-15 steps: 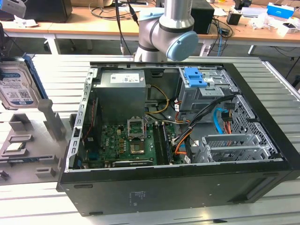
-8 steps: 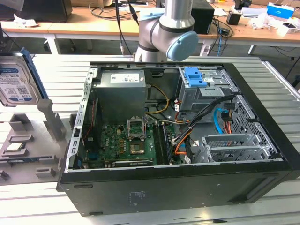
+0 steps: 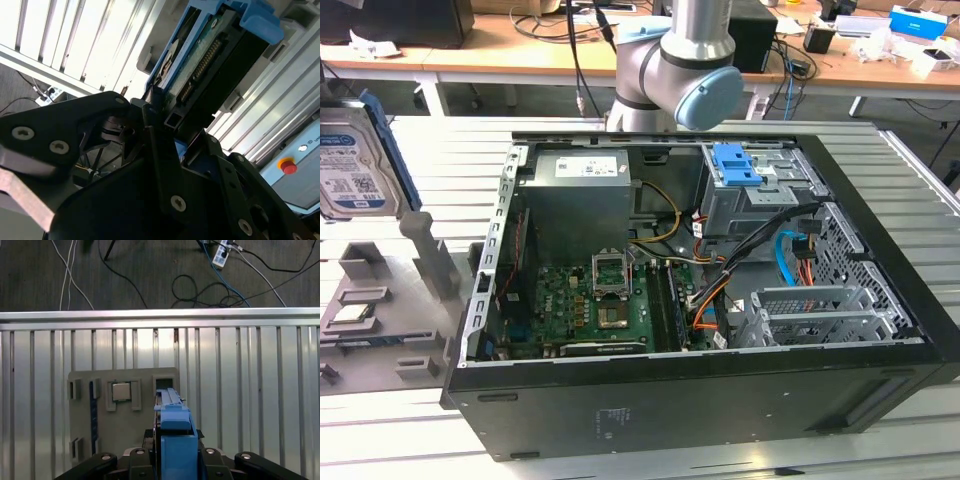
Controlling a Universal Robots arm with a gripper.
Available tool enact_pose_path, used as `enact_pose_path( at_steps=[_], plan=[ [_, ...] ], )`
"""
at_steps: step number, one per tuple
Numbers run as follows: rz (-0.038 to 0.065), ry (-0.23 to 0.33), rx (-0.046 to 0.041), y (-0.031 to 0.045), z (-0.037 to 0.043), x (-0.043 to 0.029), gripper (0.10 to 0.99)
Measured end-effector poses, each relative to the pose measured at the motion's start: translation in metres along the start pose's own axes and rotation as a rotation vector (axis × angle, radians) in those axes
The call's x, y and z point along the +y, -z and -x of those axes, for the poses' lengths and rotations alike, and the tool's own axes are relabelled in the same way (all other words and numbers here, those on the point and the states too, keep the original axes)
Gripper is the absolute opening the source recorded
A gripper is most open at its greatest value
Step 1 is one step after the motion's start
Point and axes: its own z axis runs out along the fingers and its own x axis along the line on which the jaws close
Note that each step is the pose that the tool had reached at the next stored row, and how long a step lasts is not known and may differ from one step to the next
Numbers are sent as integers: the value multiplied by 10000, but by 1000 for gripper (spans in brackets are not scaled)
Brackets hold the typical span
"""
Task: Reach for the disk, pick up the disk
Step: 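Pick up the disk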
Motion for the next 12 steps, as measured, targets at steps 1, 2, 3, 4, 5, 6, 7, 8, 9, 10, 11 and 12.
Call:
enact_pose_path(
  at_steps=[1,2,3,4,5,6,7,8,9,10,11,12],
  plan=[
    [0,-1,0,13,0,-1,369],
    [1,0,0,27,0,-2,369],
    [2,-1,0,44,0,-2,369],
    [1,0,0,71,-1,-4,369],
    [2,-1,0,105,0,-5,369],
    [2,0,0,118,0,-6,369],
    [3,-1,0,135,0,-6,369],
    [3,0,0,160,-1,-8,369],
    [3,0,0,173,-1,-9,369],
    [4,-1,0,185,-1,-10,369],
    [5,0,0,200,-1,-11,369],
    [7,0,0,217,-1,-14,369]
  ],
)
